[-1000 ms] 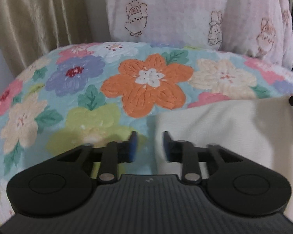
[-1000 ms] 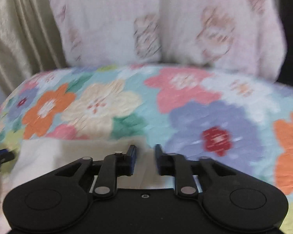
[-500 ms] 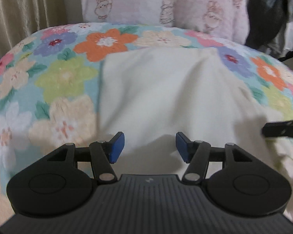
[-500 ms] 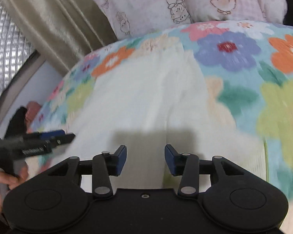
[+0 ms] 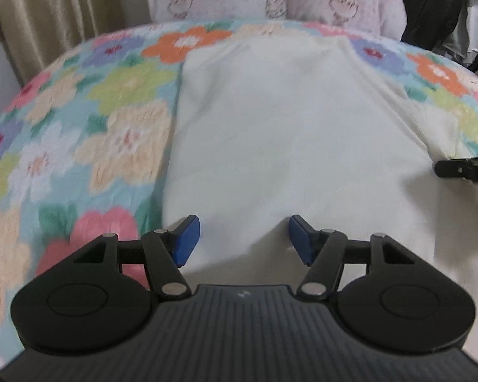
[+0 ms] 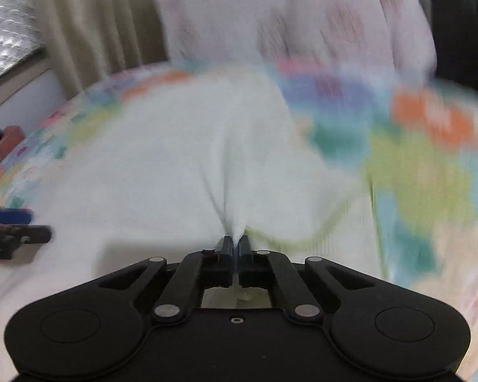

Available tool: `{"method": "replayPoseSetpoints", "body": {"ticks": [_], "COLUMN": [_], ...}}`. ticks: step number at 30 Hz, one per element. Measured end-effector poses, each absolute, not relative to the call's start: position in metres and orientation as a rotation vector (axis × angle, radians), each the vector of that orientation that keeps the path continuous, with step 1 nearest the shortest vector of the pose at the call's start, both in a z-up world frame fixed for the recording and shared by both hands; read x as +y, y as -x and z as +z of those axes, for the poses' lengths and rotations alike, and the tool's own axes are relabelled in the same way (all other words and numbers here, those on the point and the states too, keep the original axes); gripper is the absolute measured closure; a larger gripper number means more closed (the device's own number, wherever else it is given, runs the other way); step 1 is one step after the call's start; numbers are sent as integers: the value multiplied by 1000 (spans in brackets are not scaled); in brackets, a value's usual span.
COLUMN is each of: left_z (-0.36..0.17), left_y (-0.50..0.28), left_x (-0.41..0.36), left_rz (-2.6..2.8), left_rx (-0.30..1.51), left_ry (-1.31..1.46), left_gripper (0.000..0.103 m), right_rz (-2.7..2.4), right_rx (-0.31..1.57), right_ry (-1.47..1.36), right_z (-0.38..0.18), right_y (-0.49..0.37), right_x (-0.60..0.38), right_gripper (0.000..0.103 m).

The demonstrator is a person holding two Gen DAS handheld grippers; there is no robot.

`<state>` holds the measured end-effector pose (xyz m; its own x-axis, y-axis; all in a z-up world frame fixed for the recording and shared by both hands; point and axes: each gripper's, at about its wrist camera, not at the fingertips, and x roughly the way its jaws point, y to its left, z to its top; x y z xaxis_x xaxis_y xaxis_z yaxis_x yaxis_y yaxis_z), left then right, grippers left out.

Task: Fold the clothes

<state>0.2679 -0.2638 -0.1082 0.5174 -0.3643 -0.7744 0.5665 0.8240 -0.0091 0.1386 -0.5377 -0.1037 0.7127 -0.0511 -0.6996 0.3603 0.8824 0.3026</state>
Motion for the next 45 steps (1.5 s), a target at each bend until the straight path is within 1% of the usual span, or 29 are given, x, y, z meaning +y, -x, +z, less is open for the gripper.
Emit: {"method": "replayPoseSetpoints", "body": {"ticks": [2,4,6,7,9,10,11,13,15,17,23,25,26,27,29,30,31,34,38,40,41,42,43,44,45], "left_z": [-112,-112,-111,-111,-106,-103,-102,-106,-115,-119,-116,-115,-115,-116,-118,-119,-117,-114,-116,-125,-128,-127,-126,-126,-127], "left_y": [-257,-246,-234,-229,-221,-218,-218,-217,-213,-204,-195,-195,-195,-196,-198,-199,-197,-195,-204,-209,-209,-205,-202,-201,-201], "left_x": [-251,-239,-226,-219,-209,-204,-198,-187,-177,-166,-135,-126,-121,-114,-100,-95,-94,-93,-96,-94,-94,-99,-102,-103,-104], "left_rz": [-571,-580,-589,-593,-597,-599,-605,-611,-599,-592,-556,-561,-574,-604,-656,-655,-642,-611,-663,-708,-735,-757,-775,-817,-866], "left_rx": [880,889,899,904,886,876,882,936,992,1005,1062,1084,1098,1122,1167,1180,1167,1135,1117,1146,1152,1134,1119,1125,1142], "left_ry": [-228,-229,-230,-231,-269,-287,-272,-238,-228,-223,-156,-100,-55,25,181,221,198,121,57,108,112,76,75,130,203], "left_gripper": [41,40,38,36,36,35,35,35,35,33,26,26,29,30,33,35,37,37,27,26,25,26,39,55,61], "right_rz": [-272,-314,-365,-337,-208,-129,-85,-67,-68,-104,-59,-59,-69,-81,-123,-148,-167,-170,-133,-106,-86,-61,-38,-26,-15], "right_rx": [733,736,763,750,668,633,638,706,799,883,924,935,924,911,858,833,817,807,717,651,633,631,628,626,621], "right_ry": [-444,-396,-326,-305,-278,-270,-276,-277,-211,-111,-85,-90,-125,-166,-279,-335,-396,-595,-904,-1009,-1016,-1017,-1017,-1016,-1015], "right_z": [-100,-92,-83,-76,-62,-57,-58,-70,-88,-104,-104,-96,-91,-87,-81,-80,-80,-92,-130,-145,-146,-147,-147,-146,-146], "right_y": [-133,-129,-122,-114,-89,-75,-66,-59,-59,-49,-5,1,5,10,25,33,38,47,59,62,60,54,49,44,39], "right_x": [-535,-524,-508,-498,-473,-460,-449,-433,-421,-410,-407,-407,-407,-408,-418,-423,-429,-453,-467,-464,-461,-458,-455,-453,-450], "right_gripper": [101,96,83,83,84,82,80,80,80,80,78,73,66,47,32,32,32,31,29,28,28,28,28,30,43]}}
